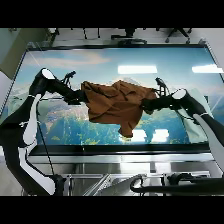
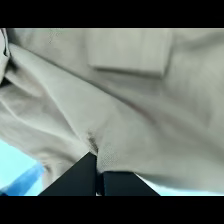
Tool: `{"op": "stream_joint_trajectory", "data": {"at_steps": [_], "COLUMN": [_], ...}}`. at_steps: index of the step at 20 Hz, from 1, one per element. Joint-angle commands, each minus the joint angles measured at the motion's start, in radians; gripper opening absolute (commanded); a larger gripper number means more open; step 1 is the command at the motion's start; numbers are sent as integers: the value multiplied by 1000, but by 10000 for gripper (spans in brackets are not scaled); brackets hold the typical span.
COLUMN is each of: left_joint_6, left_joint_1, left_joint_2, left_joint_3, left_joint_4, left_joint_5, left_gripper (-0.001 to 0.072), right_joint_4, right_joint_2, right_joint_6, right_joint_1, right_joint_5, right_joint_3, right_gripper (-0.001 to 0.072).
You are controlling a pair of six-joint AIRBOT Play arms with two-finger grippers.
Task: Fold the shirts.
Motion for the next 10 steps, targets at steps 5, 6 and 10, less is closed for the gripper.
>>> {"op": "stream_joint_trajectory", "data": {"at_steps": [5,6,10], "left_joint_6": [-77,-88,-105], "left_joint_1": [-270,-287,-288], "left_joint_2": [-74,-79,-79], "left_joint_3": [0,0,45], "left_joint_4": [255,264,258], "left_joint_5": [98,121,93], "left_gripper": [702,695,17], "right_joint_4": [-39,-40,-39], "right_joint_2": [-16,-16,5], "right_joint_6": [-63,-66,-66], "right_joint_1": [-72,-72,-73], "right_joint_5": [182,188,228], "right_joint_3": [29,29,33], "right_gripper": [17,17,17]}}
